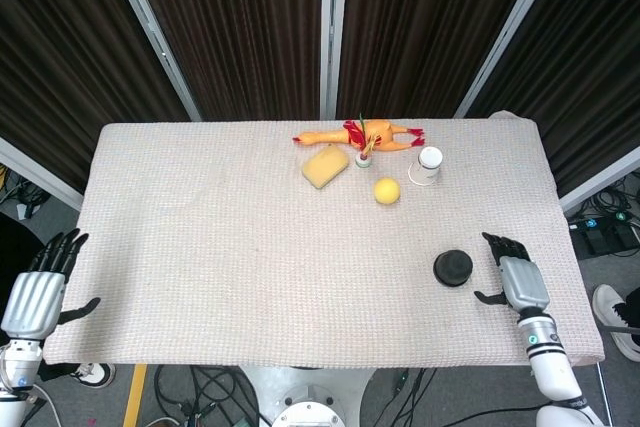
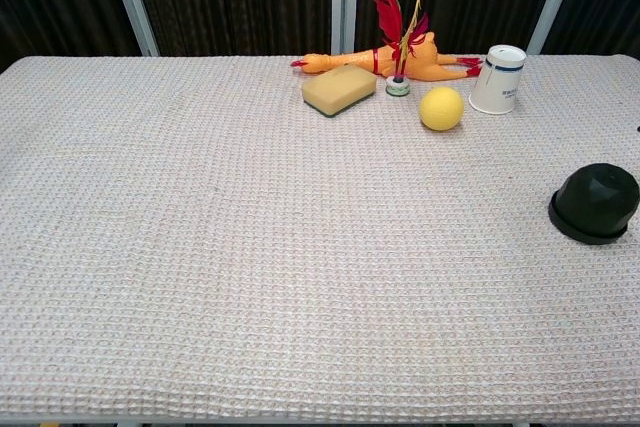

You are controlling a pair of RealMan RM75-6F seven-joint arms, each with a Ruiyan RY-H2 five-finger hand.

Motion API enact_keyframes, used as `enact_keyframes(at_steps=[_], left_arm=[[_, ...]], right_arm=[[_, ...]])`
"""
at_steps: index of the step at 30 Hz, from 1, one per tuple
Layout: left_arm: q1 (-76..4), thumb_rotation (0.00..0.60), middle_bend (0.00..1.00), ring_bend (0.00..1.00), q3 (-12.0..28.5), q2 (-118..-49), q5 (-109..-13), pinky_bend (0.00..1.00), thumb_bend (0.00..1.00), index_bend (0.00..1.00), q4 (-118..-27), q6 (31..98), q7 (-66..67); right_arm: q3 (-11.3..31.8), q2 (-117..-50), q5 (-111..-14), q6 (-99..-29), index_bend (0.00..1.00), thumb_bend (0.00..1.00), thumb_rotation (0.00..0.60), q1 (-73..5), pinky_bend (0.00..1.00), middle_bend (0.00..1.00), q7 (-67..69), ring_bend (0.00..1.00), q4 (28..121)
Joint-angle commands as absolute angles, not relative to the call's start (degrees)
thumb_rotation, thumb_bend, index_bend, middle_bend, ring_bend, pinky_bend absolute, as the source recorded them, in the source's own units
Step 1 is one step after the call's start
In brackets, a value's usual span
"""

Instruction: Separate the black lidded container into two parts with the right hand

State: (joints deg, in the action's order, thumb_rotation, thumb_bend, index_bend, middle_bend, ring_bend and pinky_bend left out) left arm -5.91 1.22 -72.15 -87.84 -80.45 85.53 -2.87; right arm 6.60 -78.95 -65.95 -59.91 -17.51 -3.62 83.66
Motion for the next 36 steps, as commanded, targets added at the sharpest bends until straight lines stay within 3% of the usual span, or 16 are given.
enact_keyframes(at_steps=[1,14,36], left_arm=[[-5.8,0.600,0.03,0.00,1.3,-72.1,-88.1,0.19,0.13,0.05,-80.4,85.9,-3.1],[-5.6,0.600,0.03,0.00,1.2,-72.2,-88.2,0.19,0.13,0.05,-79.6,86.4,-3.6],[-5.4,0.600,0.03,0.00,1.1,-71.9,-88.4,0.19,0.13,0.05,-79.7,86.4,-3.6]], right_arm=[[6.8,-80.4,-65.7,-58.8,0.00,0.03,0.600,-18.4,0.00,0.08,-3.1,0.00,82.2],[7.1,-85.2,-67.5,-58.0,0.00,0.02,0.600,-20.1,0.00,0.13,-0.4,0.00,77.3],[7.3,-87.6,-67.1,-57.3,0.00,0.06,0.600,-21.2,0.00,0.22,-1.3,0.00,75.2]])
